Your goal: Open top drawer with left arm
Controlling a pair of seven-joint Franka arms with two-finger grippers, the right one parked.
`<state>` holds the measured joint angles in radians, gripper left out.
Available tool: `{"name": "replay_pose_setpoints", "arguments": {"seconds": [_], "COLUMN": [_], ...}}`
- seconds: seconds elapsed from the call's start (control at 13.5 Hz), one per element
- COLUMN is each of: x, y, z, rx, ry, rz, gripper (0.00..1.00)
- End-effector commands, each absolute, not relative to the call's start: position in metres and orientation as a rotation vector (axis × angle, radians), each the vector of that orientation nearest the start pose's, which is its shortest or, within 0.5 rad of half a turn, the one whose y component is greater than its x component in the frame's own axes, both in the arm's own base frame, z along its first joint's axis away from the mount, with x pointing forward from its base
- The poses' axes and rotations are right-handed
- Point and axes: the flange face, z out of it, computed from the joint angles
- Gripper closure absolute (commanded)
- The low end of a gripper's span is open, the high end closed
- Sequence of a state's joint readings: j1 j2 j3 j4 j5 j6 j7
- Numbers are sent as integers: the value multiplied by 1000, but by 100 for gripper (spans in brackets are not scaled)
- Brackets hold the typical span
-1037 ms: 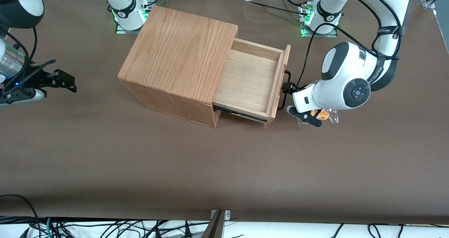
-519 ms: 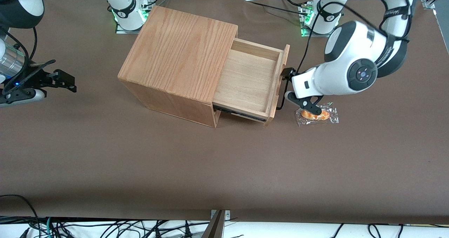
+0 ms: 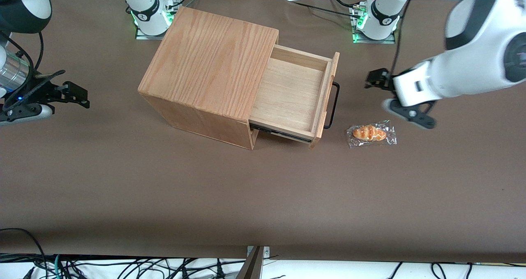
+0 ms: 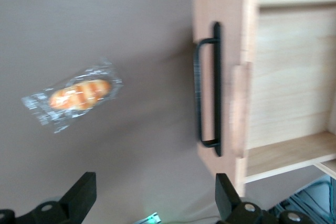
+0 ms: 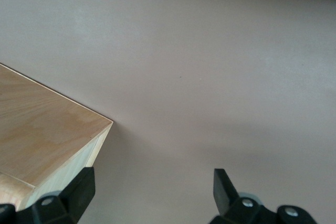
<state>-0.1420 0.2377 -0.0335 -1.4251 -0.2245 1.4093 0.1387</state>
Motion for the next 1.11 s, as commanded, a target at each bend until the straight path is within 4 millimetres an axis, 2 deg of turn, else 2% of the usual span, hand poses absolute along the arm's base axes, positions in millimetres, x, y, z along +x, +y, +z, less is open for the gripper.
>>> {"name": "replay_pose_setpoints", "arguments": {"seconds": [0.0, 0.15, 0.3, 0.37, 0.52, 0.74, 0.96, 1.04], "x": [577, 566, 560, 558, 549, 559, 543, 540], "y": [-97, -76, -56, -47, -42, -36, -39, -44], "z": [572, 596, 600, 605, 607, 587, 592, 596], "rx": [-3227, -3185, -3162, -3136, -3090, -3066, -3104, -3107], "ry": [474, 439, 390, 358, 328, 310, 62, 44], "rz": [430, 355, 328, 261, 194, 120, 112, 102], "gripper": [0, 0, 0, 0, 0, 0, 0, 0]}}
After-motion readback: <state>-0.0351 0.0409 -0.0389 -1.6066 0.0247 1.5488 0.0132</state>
